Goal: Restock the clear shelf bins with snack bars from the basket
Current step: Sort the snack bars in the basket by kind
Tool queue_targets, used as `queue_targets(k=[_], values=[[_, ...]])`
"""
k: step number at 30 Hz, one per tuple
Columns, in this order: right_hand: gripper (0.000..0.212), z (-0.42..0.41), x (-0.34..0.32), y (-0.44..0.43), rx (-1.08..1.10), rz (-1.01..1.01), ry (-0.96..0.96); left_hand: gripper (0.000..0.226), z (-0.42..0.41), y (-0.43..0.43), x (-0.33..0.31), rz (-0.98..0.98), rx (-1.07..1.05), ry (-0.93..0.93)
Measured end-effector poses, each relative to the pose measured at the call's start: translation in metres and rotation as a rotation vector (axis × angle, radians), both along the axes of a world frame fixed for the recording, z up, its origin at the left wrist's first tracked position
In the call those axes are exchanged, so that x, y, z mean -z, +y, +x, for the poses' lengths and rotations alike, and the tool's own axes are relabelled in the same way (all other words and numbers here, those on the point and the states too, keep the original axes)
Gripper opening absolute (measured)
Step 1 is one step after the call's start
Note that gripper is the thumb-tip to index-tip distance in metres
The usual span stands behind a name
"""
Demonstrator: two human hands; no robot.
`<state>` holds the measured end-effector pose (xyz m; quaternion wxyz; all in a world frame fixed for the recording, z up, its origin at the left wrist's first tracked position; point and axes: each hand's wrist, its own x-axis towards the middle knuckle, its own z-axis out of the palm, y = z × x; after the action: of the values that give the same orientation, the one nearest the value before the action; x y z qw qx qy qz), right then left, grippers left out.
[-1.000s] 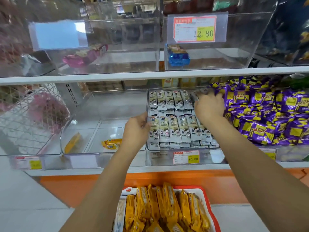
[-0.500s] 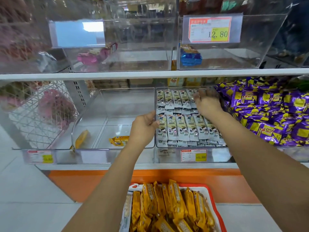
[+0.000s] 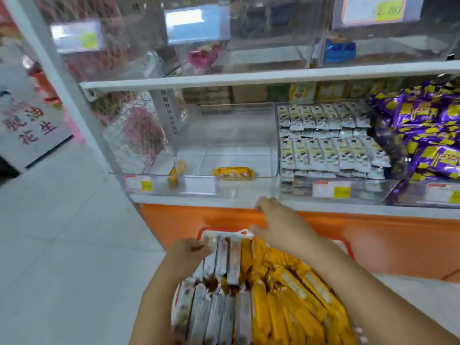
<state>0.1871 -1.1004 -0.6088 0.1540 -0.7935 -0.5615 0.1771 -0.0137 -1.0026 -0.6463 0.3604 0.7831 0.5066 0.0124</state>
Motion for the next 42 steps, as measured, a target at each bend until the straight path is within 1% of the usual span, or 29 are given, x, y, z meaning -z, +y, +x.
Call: queue_targets(k=[2,3,5,6,7,8,9,11,14,17,19,22,24,26,29,32,34,37,40,42], values=[[0.047,-0.032,0.022,-0.005,-0.028,-0.132,-0.012,0.032,-0.023,-0.007,0.019,-0.099,-0.035,0.183],[0.052,-0.046,0.033,-0.007,-0.04,-0.197,-0.021,0.03,-0.031,-0.011,0.026,-0.154,-0.064,0.239],[0.067,-0.072,0.053,-0.014,-0.073,-0.326,-0.009,0.028,-0.04,-0.018,0.037,-0.225,-0.115,0.261],[0.076,-0.083,0.061,-0.017,-0.087,-0.384,-0.003,0.021,-0.043,-0.022,0.039,-0.239,-0.103,0.285],[0.085,-0.092,0.068,-0.021,-0.108,-0.426,-0.006,0.029,-0.045,-0.024,0.044,-0.235,-0.08,0.31],[0.093,-0.1,0.076,-0.026,-0.134,-0.462,-0.017,0.047,-0.047,-0.025,0.049,-0.215,-0.057,0.325],[0.097,-0.108,0.081,-0.03,-0.155,-0.491,-0.028,0.058,-0.049,-0.027,0.053,-0.198,-0.052,0.318],[0.102,-0.122,0.094,-0.04,-0.169,-0.518,-0.034,0.065,-0.051,-0.032,0.058,-0.187,-0.063,0.284],[0.096,-0.144,0.116,-0.055,-0.137,-0.493,-0.08,0.066,-0.049,-0.039,0.065,-0.172,-0.121,0.239],[0.082,-0.159,0.131,-0.062,-0.091,-0.405,-0.214,0.067,-0.044,-0.046,0.069,-0.085,-0.165,0.261],[0.076,-0.163,0.134,-0.061,-0.074,-0.381,-0.271,0.068,-0.042,-0.051,0.071,-0.066,-0.169,0.289],[0.078,-0.161,0.137,-0.055,-0.037,-0.378,-0.222,0.066,-0.04,-0.056,0.075,-0.05,-0.177,0.343],[0.088,-0.154,0.135,-0.051,-0.029,-0.397,-0.162,0.063,-0.041,-0.061,0.078,-0.001,-0.159,0.392],[0.099,-0.141,0.131,-0.048,-0.069,-0.449,-0.12,0.061,-0.043,-0.069,0.08,0.04,-0.151,0.446],[0.11,-0.12,0.124,-0.042,-0.199,-0.548,-0.163,0.062,-0.046,-0.082,0.085,0.021,-0.134,0.457],[0.123,-0.107,0.117,-0.032,-0.357,-0.636,-0.287,0.04,-0.046,-0.087,0.085,0.055,-0.133,0.447],[0.122,-0.101,0.114,-0.024,-0.428,-0.648,-0.343,0.034,-0.045,-0.086,0.081,0.04,-0.132,0.455],[0.116,-0.092,0.11,-0.016,-0.487,-0.63,-0.375,0.038,-0.045,-0.081,0.072,-0.067,-0.131,0.457],[0.112,-0.084,0.109,-0.013,-0.494,-0.607,-0.297,0.038,-0.047,-0.075,0.07,-0.153,-0.135,0.426],[0.103,-0.081,0.108,-0.015,-0.497,-0.571,-0.25,0.037,-0.049,-0.072,0.069,-0.173,-0.16,0.383]])
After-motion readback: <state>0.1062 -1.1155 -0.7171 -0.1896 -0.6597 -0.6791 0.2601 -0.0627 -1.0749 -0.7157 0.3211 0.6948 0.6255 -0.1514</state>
